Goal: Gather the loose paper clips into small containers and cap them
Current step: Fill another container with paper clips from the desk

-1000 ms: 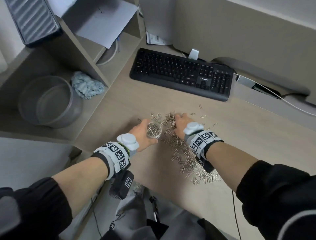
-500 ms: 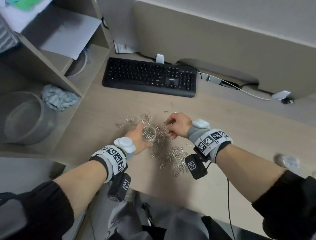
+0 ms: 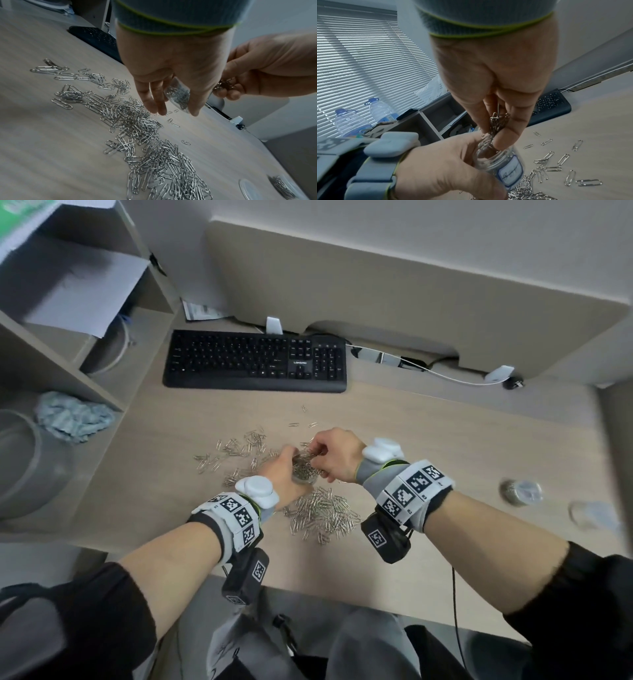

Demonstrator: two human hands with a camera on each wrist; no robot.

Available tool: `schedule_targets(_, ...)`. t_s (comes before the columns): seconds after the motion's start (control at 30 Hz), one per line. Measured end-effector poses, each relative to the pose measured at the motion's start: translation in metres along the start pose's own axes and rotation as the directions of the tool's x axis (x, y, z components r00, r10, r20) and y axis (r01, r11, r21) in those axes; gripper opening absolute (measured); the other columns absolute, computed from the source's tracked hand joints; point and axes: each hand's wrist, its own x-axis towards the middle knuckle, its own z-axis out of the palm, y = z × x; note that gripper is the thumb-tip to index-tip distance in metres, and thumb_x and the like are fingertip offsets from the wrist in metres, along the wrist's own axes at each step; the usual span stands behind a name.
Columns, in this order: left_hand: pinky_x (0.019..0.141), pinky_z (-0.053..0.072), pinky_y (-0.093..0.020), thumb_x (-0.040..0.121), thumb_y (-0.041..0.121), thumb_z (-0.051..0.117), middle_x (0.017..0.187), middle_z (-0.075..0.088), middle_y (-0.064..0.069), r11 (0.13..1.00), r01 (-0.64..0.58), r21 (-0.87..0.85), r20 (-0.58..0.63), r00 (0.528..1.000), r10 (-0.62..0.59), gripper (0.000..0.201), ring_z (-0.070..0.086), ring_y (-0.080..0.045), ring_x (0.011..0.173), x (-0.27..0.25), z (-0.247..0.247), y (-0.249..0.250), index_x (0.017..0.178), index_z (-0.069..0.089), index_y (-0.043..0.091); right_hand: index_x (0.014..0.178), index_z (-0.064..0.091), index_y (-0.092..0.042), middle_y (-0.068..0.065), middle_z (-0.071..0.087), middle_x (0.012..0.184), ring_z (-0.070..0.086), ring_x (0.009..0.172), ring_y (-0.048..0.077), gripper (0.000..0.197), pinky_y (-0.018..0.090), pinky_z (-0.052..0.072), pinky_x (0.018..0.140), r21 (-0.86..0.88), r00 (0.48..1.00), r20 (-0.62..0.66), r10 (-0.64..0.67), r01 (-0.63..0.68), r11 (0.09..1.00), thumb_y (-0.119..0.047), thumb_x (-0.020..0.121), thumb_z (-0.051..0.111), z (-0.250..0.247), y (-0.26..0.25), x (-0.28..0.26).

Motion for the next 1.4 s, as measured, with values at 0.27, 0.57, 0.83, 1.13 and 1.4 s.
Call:
schedule_targets(0.27, 0.059, 0.039, -0.027, 0.072, 0.03, 0.081, 0.1, 0.061, -0.003, 1.0, -0.008, 0.014, 0.004, 1.0, 0.008, 0.068, 0.059, -0.024, 0.082, -0.007, 0.003, 0.007, 0.125, 0.041, 0.015, 0.094, 0.067, -0.011, 0.011, 0.069, 0.078, 0.073, 0.07, 0.032, 0.015, 0.041, 0.061, 0.069, 0.062, 0.999, -0.036, -0.026, 0.028, 0.998, -0.001, 0.088, 0.057, 0.0, -0.002, 0.001)
schedule_targets(0.57, 0.053, 0.037, -0.026, 0.075, 0.024, 0.076, 0.087, 0.054, 0.005, 0.999, -0.037, -0.002, -0.05, 0.998, 0.037, 0.052, 0.056, -0.02, 0.076, -0.012, 0.006, 0.005, 0.108, 0.037, 0.018, 0.085, 0.065, -0.018, 0.015, 0.074, 0.089, 0.071, 0.083, 0.029, 0.03, 0.046, 0.059, 0.079, 0.19, 0.998, 0.01, -0.069, 0.066, 0.98, 0.007, 0.085, 0.049, 0.006, -0.006, 0.001)
schedule_targets(0.83, 0.064, 0.045, -0.03, 0.071, 0.029, 0.08, 0.096, 0.06, -0.001, 1.0, -0.012, -0.015, -0.06, 0.998, 0.011, 0.066, 0.062, -0.026, 0.082, -0.012, 0.002, -0.003, 0.121, 0.04, 0.017, 0.08, 0.06, -0.016, 0.014, 0.067, 0.084, 0.062, 0.072, 0.024, 0.036, 0.041, 0.058, 0.069, 0.308, 0.998, -0.027, -0.051, 0.057, 0.95, 0.012, 0.088, 0.039, 0.005, -0.004, 0.001)
schedule_targets(1.13, 0.061, 0.052, -0.034, 0.075, 0.031, 0.08, 0.083, 0.062, -0.006, 0.998, 0.039, 0.04, -0.045, 0.998, -0.038, 0.071, 0.06, -0.023, 0.062, -0.019, -0.005, -0.028, 0.132, 0.039, 0.021, 0.079, 0.06, -0.027, 0.004, 0.067, 0.087, 0.067, 0.069, 0.027, 0.026, 0.04, 0.061, 0.069, -0.007, 0.948, -0.063, 0.312, -0.313, 0.95, -0.009, 0.079, 0.042, 0.006, 0.099, 0.026)
schedule_targets(1.4, 0.064, 0.043, -0.031, 0.074, 0.031, 0.08, 0.09, 0.062, -0.001, 0.994, 0.077, 0.074, -0.069, 0.995, -0.072, 0.07, 0.06, -0.022, 0.074, -0.032, -0.005, -0.045, 0.13, 0.04, 0.019, 0.108, 0.062, -0.015, 0.006, 0.062, 0.104, 0.062, 0.092, 0.027, 0.021, 0.03, 0.048, 0.071, -0.402, 0.987, 0.048, 0.154, -0.122, 0.907, -0.01, 0.09, 0.053, 0.04, 0.104, 0.029)
